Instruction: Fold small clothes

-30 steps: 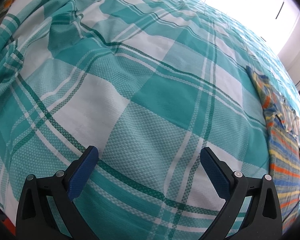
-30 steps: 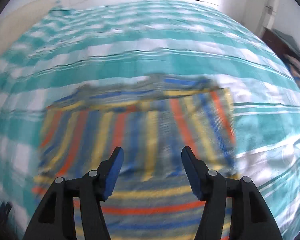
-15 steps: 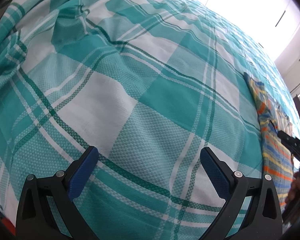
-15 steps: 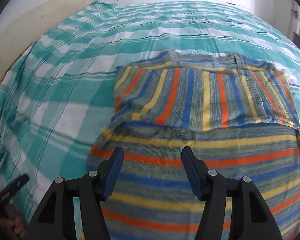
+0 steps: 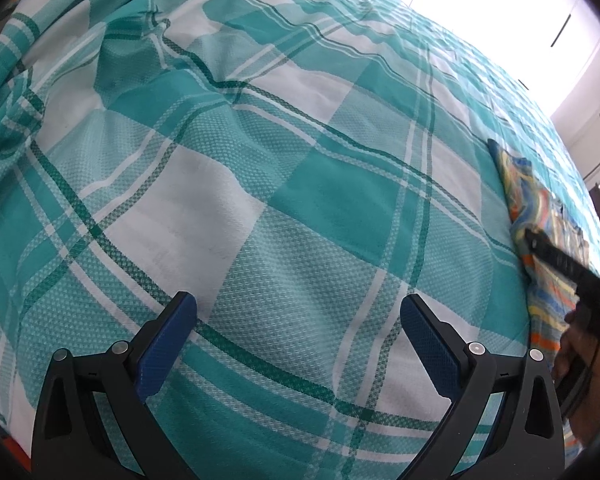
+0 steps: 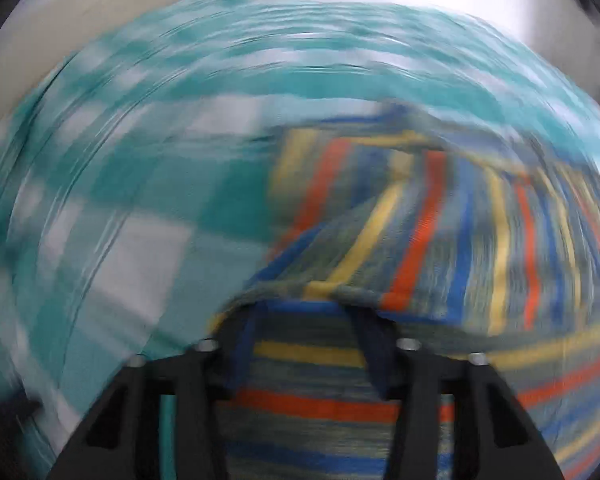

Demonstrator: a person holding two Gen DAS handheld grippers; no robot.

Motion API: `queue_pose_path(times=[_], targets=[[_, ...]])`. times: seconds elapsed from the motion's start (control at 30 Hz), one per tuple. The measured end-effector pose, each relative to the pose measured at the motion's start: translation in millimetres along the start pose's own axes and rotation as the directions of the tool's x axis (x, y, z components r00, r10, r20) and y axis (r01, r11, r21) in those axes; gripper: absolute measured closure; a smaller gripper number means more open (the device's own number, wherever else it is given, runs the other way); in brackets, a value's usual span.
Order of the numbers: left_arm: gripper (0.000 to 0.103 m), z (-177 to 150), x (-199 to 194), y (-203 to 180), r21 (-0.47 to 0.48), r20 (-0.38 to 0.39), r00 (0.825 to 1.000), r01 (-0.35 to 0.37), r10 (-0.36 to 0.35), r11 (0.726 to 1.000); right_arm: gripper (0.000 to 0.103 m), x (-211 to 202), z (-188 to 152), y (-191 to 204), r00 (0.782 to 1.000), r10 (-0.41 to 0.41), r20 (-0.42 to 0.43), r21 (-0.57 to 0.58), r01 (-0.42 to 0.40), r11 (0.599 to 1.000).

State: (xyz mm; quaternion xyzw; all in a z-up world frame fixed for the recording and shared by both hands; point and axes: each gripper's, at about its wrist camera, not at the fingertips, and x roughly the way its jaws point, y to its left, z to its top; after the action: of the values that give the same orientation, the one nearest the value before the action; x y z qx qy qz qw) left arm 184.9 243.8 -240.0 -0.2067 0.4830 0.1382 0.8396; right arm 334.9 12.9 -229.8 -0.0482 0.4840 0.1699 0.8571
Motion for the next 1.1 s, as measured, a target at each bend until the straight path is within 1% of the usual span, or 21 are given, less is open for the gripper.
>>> queue_pose_path(times=[0.07,0.13,0.23,0.33,0.37,0.43,0.5,0.57,0.6,0.67,0.73,0.77,0.8,0.83,0.87,0.9,0.97,1.03,1.07,1.1], targets=[[0.001,0,1,-1,-0.001,-0.001,1.000,-0.004,0.004,1.000,0.059,-4,-7,1,1.000,0.010,-0.007,-0.064,-0.010,0.998],[0.001,0,1,-2,0.005,0.000,1.000,-0.011,0.011,1.000,0.055,-14,-14,-10,1.000,0.026,-0.012,-0.048,-0.026,0.999],[0.001,-2,2,-5,0.023,0.003,1.000,-0.025,0.025,0.999,0.053,-44,-29,-26,0.998,0.064,0.003,-0.020,-0.064,0.998],[0.001,-5,2,-9,0.046,0.012,0.999,-0.042,0.041,0.998,0.052,-75,-56,-43,0.987,0.161,-0.017,0.007,-0.161,0.987],[0.001,-7,2,-12,0.058,0.017,0.999,-0.048,0.047,0.997,0.052,-84,-74,-52,0.979,0.198,-0.047,0.029,-0.197,0.980],[0.001,-11,1,-19,0.090,0.027,0.998,-0.055,0.053,0.994,0.052,-96,-108,-58,0.970,0.220,-0.106,0.060,-0.214,0.975],[0.001,-16,-1,-26,0.125,0.029,0.998,-0.055,0.051,0.991,0.052,-115,-150,-64,0.953,0.257,-0.157,0.070,-0.249,0.966],[0.002,-28,-10,-36,0.170,0.008,1.000,-0.026,0.025,0.985,0.052,-138,-174,-70,0.947,0.280,-0.159,0.059,-0.274,0.960],[0.002,-34,-18,-41,0.185,-0.003,1.000,0.005,-0.004,0.983,0.052,-152,-186,-78,0.946,0.285,-0.155,0.057,-0.279,0.958],[0.002,-49,-41,-57,0.209,-0.011,0.996,0.087,-0.086,0.974,0.052,-179,-201,-98,0.956,0.265,-0.125,0.064,-0.259,0.964],[0.002,-65,-65,-80,0.248,-0.015,0.984,0.177,-0.179,0.952,0.052,-203,-210,-130,0.974,0.213,-0.080,0.093,-0.205,0.974],[0.002,-77,-77,-98,0.286,-0.028,0.973,0.228,-0.230,0.931,0.052,-211,-214,-148,0.979,0.192,-0.065,0.119,-0.183,0.976],[0.002,-92,-87,-117,0.333,-0.047,0.965,0.260,-0.260,0.906,0.052,-216,-216,-168,0.983,0.177,-0.056,0.154,-0.166,0.974],[0.002,-101,-91,-129,0.364,-0.061,0.962,0.271,-0.267,0.891,0.052,-221,-220,-186,0.984,0.170,-0.048,0.192,-0.158,0.969],[0.002,-116,-94,-149,0.414,-0.084,0.960,0.278,-0.268,0.867,0.052,-223,-225,-199,0.985,0.170,-0.041,0.222,-0.157,0.962],[0.002,-128,-95,-162,0.449,-0.099,0.960,0.277,-0.260,0.850,0.052,-224,-228,-208,0.985,0.171,-0.039,0.243,-0.156,0.957],[0.002,-159,-86,-187,0.526,-0.140,0.965,0.262,-0.221,0.809,0.052,-223,-239,-222,0.983,0.177,-0.056,0.280,-0.155,0.947],[0.002,-177,-73,-195,0.557,-0.188,0.966,0.253,-0.177,0.791,0.052,-213,-251,-228,0.975,0.199,-0.097,0.315,-0.160,0.935],[0.002,-188,-66,-198,0.577,-0.213,0.967,0.243,-0.143,0.780,0.052,-207,-259,-231,0.969,0.214,-0.125,0.335,-0.162,0.928],[0.002,-197,-64,-200,0.609,-0.207,0.972,0.219,-0.115,0.762,0.052,-202,-266,-232,0.964,0.227,-0.140,0.351,-0.166,0.922]])
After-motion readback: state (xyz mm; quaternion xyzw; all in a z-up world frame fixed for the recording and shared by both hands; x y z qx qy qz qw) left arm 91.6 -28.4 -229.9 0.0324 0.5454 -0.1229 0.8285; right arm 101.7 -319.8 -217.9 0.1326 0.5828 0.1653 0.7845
